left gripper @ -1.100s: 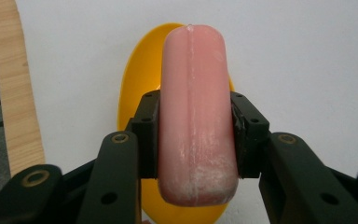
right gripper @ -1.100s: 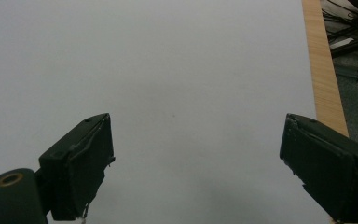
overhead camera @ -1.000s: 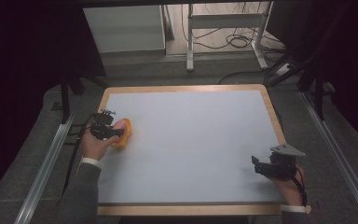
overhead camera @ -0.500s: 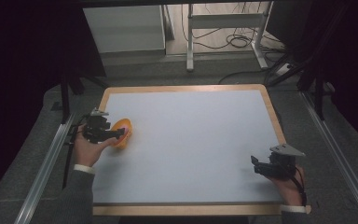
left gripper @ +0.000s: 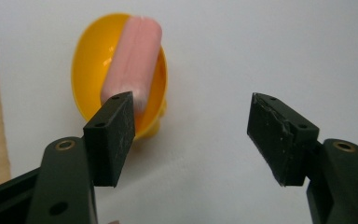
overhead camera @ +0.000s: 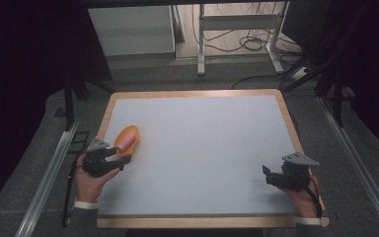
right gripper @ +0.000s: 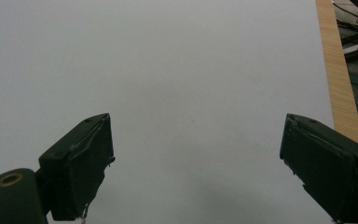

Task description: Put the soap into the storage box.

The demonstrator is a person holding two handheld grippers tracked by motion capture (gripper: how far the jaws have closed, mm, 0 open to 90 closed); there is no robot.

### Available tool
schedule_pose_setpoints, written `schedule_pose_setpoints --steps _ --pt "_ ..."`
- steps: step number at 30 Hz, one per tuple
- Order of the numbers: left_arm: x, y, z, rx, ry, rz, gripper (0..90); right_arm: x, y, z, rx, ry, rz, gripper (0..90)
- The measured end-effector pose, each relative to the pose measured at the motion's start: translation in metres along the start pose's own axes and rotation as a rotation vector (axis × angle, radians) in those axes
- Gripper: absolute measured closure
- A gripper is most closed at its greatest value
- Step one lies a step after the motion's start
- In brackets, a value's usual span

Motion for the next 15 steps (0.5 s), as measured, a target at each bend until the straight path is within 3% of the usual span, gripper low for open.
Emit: schedule_pose_setpoints --steps 9,15 --pt "0.003 -0.003 0.027 0.017 -0.045 0.029 29.7 0.001 0.001 0.0 0.001 -0.007 -0.004 9.3" --pt "0.006 -0.002 0.027 -0.002 -0.057 0.04 28.6 0.005 0.004 0.002 0.011 -0.02 -0.007 9.3"
Point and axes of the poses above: each handheld gripper's, and its own axes: y roughly forward along the jaws, z roughly out of its underside, x roughly to its left, the point moved 1 cm from there along y, roughly forward along the jaws, and after that the axes turned 10 degrees about -x, right-handed, at the moved point
